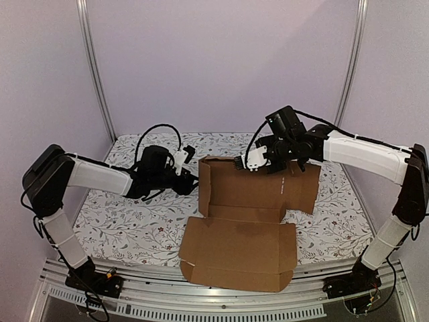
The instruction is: Fold the paper box
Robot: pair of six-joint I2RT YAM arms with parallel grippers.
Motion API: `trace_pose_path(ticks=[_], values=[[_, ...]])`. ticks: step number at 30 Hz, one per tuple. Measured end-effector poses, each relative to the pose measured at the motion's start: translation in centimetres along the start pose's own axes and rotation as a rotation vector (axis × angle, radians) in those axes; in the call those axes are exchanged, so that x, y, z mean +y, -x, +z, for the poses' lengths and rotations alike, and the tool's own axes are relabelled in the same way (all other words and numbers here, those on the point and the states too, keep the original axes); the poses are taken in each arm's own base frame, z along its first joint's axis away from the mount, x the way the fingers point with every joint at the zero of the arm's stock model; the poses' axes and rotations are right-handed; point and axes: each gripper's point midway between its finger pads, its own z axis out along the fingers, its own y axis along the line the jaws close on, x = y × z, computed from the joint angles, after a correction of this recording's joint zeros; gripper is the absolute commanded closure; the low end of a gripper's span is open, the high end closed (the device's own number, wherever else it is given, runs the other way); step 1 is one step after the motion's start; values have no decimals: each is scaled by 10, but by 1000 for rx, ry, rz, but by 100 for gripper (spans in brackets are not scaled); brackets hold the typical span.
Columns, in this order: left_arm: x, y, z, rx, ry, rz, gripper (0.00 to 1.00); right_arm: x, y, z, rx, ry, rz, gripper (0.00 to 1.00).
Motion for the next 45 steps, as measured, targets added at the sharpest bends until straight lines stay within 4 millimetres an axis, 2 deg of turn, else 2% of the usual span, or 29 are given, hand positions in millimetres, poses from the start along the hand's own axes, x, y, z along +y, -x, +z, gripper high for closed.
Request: trace_pose_path(ticks=[6, 13, 19, 23, 29, 35, 40, 45], values=[[-10, -4, 4, 8, -21, 8, 36, 5, -1, 1, -1, 11, 18, 100], [-32, -20, 9, 31, -76, 25, 32, 16, -6, -5, 25, 16, 17, 100], [-42, -46, -4, 38, -97, -6, 32, 20, 0, -13, 63, -40, -33, 100], [-47, -51, -15, 28, -115, -23, 31, 12, 5, -14, 70, -87, -41, 100], [-52, -44, -21, -8, -127, -20, 30, -6, 7, -14, 72, -162, -43, 100], [-44, -27, -22, -43, -75, -2, 27, -25, 12, 0, 67, -233, -55, 100], [-35, -5, -16, -81, -19, 14, 30, -34, 14, 9, 62, -258, -55, 100], [-32, 3, -6, -84, -3, 34, 36, -37, 14, 9, 57, -269, -61, 100]])
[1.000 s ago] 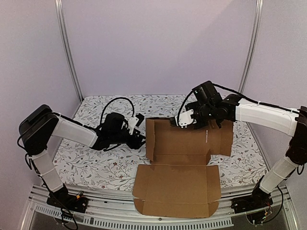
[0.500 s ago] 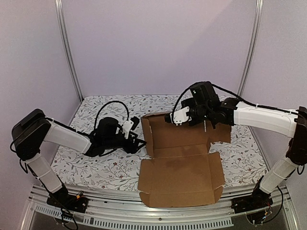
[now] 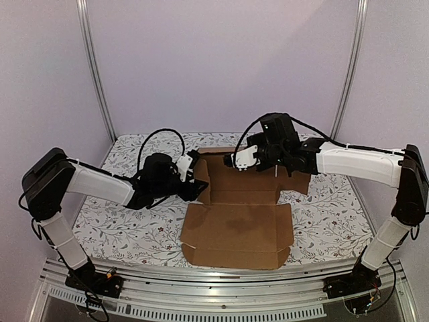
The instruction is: Fold the paper box
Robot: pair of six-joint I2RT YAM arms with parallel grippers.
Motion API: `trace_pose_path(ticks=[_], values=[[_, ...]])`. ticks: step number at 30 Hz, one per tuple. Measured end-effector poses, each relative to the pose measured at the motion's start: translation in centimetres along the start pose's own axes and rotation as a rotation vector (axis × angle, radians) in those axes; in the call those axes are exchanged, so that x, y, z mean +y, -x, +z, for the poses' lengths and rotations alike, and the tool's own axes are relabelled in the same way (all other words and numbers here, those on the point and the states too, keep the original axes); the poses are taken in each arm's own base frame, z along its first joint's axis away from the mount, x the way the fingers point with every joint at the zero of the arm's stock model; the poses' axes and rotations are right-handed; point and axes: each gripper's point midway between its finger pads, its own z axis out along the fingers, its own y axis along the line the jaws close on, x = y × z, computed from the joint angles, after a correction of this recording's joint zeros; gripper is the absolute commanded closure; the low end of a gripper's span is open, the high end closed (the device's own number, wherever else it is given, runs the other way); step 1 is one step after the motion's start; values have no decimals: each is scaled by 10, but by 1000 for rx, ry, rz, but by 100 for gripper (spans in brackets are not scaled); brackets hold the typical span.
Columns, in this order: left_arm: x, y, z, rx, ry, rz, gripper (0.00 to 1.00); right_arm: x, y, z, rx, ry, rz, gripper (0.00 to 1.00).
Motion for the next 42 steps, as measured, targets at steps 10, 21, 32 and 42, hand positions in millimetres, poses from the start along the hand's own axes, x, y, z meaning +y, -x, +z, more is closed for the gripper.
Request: trace_pose_path(ticks=[10, 21, 32, 42], values=[[18, -8, 1, -15, 106, 17, 40, 19, 2, -9, 9, 56, 13, 100], [20, -24, 2, -77, 132, 26, 44, 34, 4, -24, 40, 68, 32, 100], [2, -14, 27, -161, 50, 92, 50, 25, 9, -37, 29, 148, 117, 100], [6, -16, 22, -225, 105, 83, 60, 38, 3, -39, 56, 203, 145, 100]])
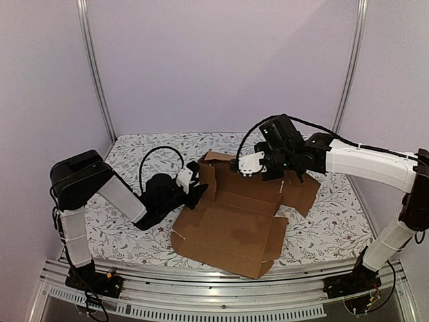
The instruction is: Fold the paper box
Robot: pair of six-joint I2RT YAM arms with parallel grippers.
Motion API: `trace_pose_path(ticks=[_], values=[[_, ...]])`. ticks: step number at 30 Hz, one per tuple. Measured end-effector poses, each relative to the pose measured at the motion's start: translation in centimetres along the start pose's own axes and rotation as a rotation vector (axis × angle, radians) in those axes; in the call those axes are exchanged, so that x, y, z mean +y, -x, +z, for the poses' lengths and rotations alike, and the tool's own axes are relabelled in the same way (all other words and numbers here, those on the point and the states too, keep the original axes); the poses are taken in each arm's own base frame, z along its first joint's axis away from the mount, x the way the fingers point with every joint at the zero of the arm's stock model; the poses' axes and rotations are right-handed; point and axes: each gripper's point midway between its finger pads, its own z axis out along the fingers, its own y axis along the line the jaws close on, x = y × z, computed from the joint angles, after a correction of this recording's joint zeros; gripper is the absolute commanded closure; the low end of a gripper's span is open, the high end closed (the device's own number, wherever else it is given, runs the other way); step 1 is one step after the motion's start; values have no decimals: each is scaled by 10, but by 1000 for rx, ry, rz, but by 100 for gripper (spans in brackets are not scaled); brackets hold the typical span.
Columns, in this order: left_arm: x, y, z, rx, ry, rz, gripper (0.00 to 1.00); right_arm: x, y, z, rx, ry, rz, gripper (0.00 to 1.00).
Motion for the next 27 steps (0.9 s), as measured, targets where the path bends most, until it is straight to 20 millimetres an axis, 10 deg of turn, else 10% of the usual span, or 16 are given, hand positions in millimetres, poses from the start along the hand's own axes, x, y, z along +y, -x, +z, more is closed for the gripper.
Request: trace_pose_path(ticks=[27], values=[[-4, 17, -31, -133, 100, -43, 62, 11, 10, 6, 48, -35, 121, 100]])
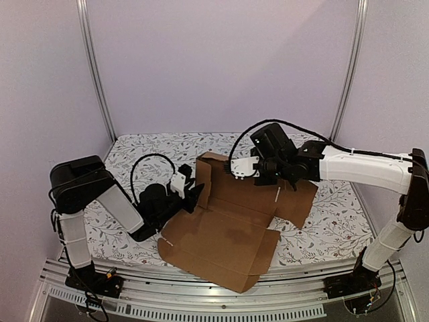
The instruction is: Fold the paper box
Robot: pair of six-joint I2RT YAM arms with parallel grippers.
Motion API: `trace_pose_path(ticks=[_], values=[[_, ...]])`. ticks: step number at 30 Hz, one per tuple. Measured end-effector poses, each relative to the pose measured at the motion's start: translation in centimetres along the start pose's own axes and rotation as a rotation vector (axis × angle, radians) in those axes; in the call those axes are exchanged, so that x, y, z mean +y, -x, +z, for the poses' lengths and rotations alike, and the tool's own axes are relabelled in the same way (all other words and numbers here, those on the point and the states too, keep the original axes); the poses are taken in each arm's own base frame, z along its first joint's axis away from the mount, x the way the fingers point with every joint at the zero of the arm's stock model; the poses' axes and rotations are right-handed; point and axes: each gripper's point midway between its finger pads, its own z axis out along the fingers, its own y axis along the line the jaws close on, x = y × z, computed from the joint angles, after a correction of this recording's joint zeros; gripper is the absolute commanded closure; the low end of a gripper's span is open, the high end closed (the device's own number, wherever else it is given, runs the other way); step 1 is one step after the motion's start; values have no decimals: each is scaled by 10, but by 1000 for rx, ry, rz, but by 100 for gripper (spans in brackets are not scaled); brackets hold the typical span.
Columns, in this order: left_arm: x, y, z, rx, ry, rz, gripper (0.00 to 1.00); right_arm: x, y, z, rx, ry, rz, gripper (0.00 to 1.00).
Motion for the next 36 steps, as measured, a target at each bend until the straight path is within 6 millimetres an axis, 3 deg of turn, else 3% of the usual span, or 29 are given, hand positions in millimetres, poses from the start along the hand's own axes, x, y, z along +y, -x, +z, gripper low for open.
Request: trace_pose_path(ticks=[9, 13, 16, 18, 21, 25, 29, 36], values=[[-12, -7, 4, 3, 78, 29, 72, 0, 4, -3, 24, -43, 13, 100], [-12, -9, 7, 2, 130, 59, 89, 1, 3, -5, 34, -27, 16, 100], [-8, -13, 8, 8, 175, 77, 91, 4, 2, -7, 44, -20, 7, 100], [-7, -14, 9, 10, 192, 87, 88, 4, 3, -8, 45, -18, 2, 100], [-5, -14, 10, 14, 212, 100, 69, 5, 5, -11, 47, -10, 0, 100], [-9, -11, 12, 6, 189, 104, 55, 6, 10, -16, 32, 11, 9, 100], [-13, -6, 16, -8, 123, 75, 54, 9, 12, -18, 24, 32, 6, 100], [-5, 28, 21, -59, -3, 18, 61, 14, 19, -21, -15, 72, -5, 100]])
